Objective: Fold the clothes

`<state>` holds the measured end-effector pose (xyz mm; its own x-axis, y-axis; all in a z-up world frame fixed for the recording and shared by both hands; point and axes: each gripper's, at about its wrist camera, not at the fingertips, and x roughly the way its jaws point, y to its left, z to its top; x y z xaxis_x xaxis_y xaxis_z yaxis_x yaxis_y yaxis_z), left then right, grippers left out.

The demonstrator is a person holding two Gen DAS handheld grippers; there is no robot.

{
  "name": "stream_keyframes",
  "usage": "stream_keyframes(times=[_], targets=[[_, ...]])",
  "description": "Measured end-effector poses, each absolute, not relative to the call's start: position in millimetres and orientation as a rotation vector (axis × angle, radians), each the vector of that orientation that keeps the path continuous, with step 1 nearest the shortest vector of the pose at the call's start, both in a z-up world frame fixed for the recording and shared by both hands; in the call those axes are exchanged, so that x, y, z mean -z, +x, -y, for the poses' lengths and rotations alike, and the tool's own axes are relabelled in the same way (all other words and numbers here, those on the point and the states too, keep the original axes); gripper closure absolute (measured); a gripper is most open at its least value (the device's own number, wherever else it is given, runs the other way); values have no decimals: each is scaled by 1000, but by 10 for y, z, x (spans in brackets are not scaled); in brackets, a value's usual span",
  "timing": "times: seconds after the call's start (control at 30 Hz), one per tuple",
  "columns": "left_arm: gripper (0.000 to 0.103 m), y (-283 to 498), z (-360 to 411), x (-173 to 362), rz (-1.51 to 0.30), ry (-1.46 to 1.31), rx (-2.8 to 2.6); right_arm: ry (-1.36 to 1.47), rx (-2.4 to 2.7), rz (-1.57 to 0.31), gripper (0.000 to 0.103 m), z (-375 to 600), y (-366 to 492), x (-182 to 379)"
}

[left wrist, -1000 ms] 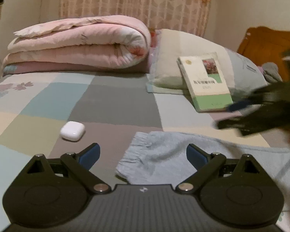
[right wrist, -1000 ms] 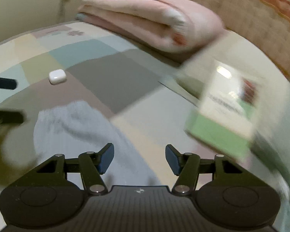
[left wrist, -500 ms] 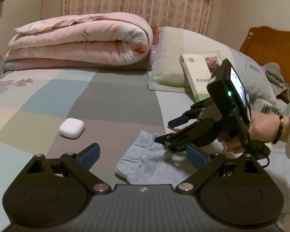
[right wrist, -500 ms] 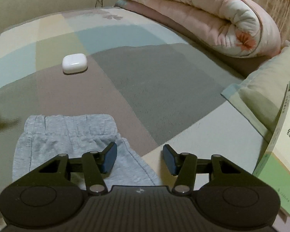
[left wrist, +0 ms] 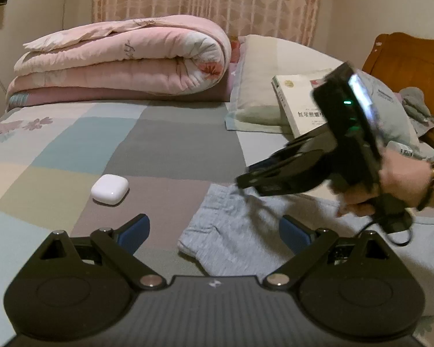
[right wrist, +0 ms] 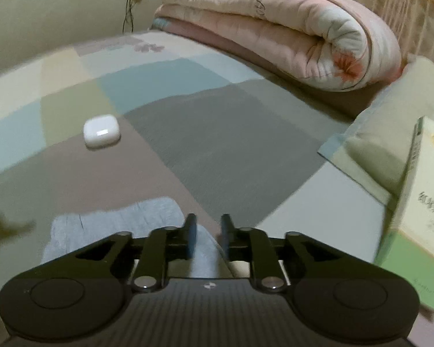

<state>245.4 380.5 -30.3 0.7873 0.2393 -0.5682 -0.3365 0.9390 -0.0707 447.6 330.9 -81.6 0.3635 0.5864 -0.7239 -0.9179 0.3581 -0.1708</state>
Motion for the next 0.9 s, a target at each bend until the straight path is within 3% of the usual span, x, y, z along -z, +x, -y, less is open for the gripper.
stream_keyframes(times=[0.1, 0.17, 0.3, 0.37, 0.5, 0.67, 0.9], targets=[[7, 2495, -3786, 337, -600, -170, -300, -680, -978, -643, 68, -3027, 4413, 696], [7, 2535, -3771, 379, -615, -185, -276, -698, -921, -676, 52, -2714, 4320, 606], [7, 2654, -3674, 481, -660, -180, -238, -659, -759, -785, 44, -1823, 3964, 466], [7, 2719, -3589, 513, -681, -164, -221, -581, -651, -860, 31, -1288, 3698, 426], [7, 2788, -3370, 519, -697, -105, -190, -431, -499, -959, 24, -337, 3068, 475], [7, 2851, -3087, 499, -722, -38, -176, -222, -400, -984, 7, 547, 2298, 529], [7, 2995, -2829, 518, -793, -31, -118, -107, -409, -936, 0, 972, 1815, 434]])
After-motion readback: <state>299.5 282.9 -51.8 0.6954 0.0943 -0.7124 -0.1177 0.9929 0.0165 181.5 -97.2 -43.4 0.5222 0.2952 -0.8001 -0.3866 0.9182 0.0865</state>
